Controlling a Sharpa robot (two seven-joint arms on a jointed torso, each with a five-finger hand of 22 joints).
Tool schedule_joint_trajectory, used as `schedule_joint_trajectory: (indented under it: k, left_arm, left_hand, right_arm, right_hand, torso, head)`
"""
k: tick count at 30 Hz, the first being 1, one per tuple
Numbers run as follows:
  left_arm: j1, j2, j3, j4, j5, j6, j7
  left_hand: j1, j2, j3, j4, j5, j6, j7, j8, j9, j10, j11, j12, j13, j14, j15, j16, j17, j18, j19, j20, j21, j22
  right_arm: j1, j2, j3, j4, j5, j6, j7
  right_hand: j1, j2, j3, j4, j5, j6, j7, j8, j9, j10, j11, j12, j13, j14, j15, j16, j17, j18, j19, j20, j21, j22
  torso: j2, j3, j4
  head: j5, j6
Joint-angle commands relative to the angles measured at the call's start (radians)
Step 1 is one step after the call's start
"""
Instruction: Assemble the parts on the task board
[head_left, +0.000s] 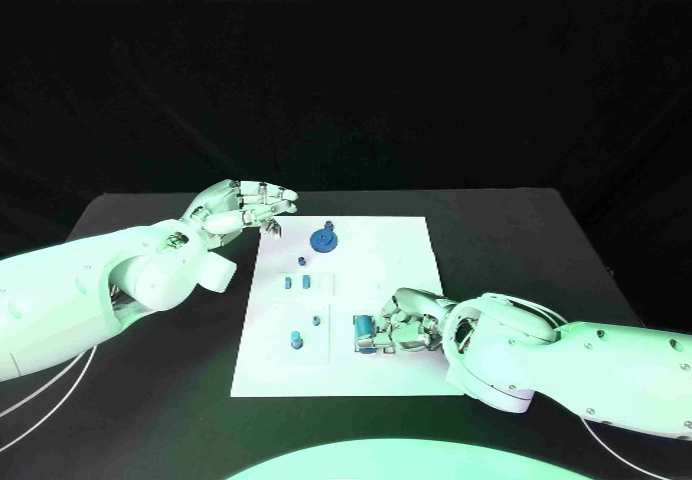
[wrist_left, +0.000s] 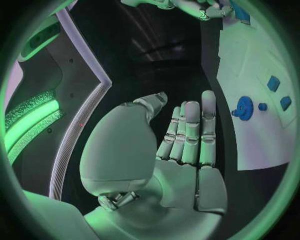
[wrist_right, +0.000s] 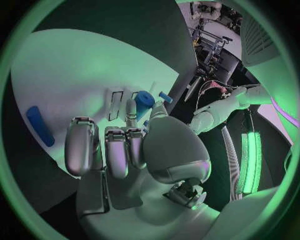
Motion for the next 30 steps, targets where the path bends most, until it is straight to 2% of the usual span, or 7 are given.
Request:
schedule_joint_trajectory:
  k: [1,9,17,23,30]
  left_arm:
    - [0.000,0.001,0.001,0.001,-0.002,0.012,0.004]
    - [0.000,0.001,0.001,0.001,-0.002,0.012,0.003]
    - [0.000,0.001,0.001,0.000,0.008,0.013,-0.001]
    - [0.000,0.001,0.001,0.000,0.014,0.013,-0.003]
    - [0.000,0.000,0.001,0.000,0.015,0.014,-0.003]
  left_hand:
    - [0.004,0.007,0.002,0.004,0.001,-0.008,0.000,0.003,0.001,-0.006,-0.003,0.007,0.002,-0.007,-0.002,0.005,0.001,0.015,0.000,0.005,-0.006,-0.001]
    - [0.004,0.007,0.002,0.004,0.001,-0.008,0.000,0.003,0.001,-0.006,-0.003,0.007,0.002,-0.007,-0.002,0.005,0.001,0.015,0.000,0.005,-0.006,-0.001]
    - [0.006,0.008,0.004,0.004,0.001,-0.008,0.000,0.003,0.001,-0.006,-0.002,0.008,0.002,-0.007,-0.002,0.005,0.001,0.015,0.000,0.004,-0.006,-0.001]
    - [0.005,0.009,0.005,0.005,0.001,-0.008,0.001,0.003,0.001,-0.006,-0.002,0.008,0.002,-0.006,-0.002,0.006,0.002,0.015,0.000,0.004,-0.006,-0.002]
    - [0.005,0.009,0.005,0.005,0.001,-0.008,0.001,0.003,0.001,-0.006,-0.002,0.008,0.002,-0.006,-0.002,0.006,0.002,0.015,0.000,0.004,-0.006,-0.002]
  right_arm:
    - [-0.004,0.003,-0.003,-0.007,-0.019,0.020,0.003]
    - [-0.004,0.015,-0.003,-0.022,-0.028,-0.001,0.000]
    - [-0.004,0.025,-0.002,-0.031,-0.043,-0.013,0.004]
    - [-0.004,0.026,-0.002,-0.032,-0.049,-0.014,0.010]
    - [-0.004,0.022,-0.002,-0.031,-0.052,-0.004,0.020]
  right_hand:
    - [0.011,0.006,0.001,0.000,0.002,0.004,-0.006,-0.006,-0.001,0.079,-0.010,-0.001,0.223,0.102,-0.006,0.002,0.252,-0.012,0.007,-0.008,-0.004,0.118]
    - [0.002,0.016,-0.004,0.009,0.001,0.009,-0.006,-0.006,-0.001,0.080,-0.010,-0.001,0.224,0.102,-0.006,0.003,0.253,-0.012,0.008,-0.009,-0.005,0.119]
    - [-0.007,0.018,-0.010,0.010,0.000,0.011,-0.006,-0.006,0.000,0.080,-0.010,0.000,0.224,0.102,-0.006,0.003,0.252,-0.012,0.008,-0.009,-0.005,0.119]
    - [-0.004,0.014,-0.013,0.006,0.000,0.011,-0.006,-0.007,0.000,0.081,-0.010,0.000,0.225,0.102,-0.007,0.003,0.252,-0.012,0.008,-0.009,-0.004,0.120]
    - [0.048,-0.004,-0.018,-0.005,0.002,0.010,-0.007,-0.012,-0.001,0.080,-0.011,-0.001,0.225,0.102,-0.008,0.002,0.251,-0.012,0.008,-0.010,-0.006,0.121]
  torso:
    - [0.000,-0.0003,-0.0003]
    - [0.000,0.0010,0.0006]
    - [0.000,0.0003,-0.0005]
    - [0.000,0.0005,-0.0002]
    - [0.000,0.0005,-0.0009]
  head:
    - [0.000,0.001]
    - [0.000,0.003]
    - [0.001,0.004]
    - [0.000,0.003]
    - [0.000,0.002]
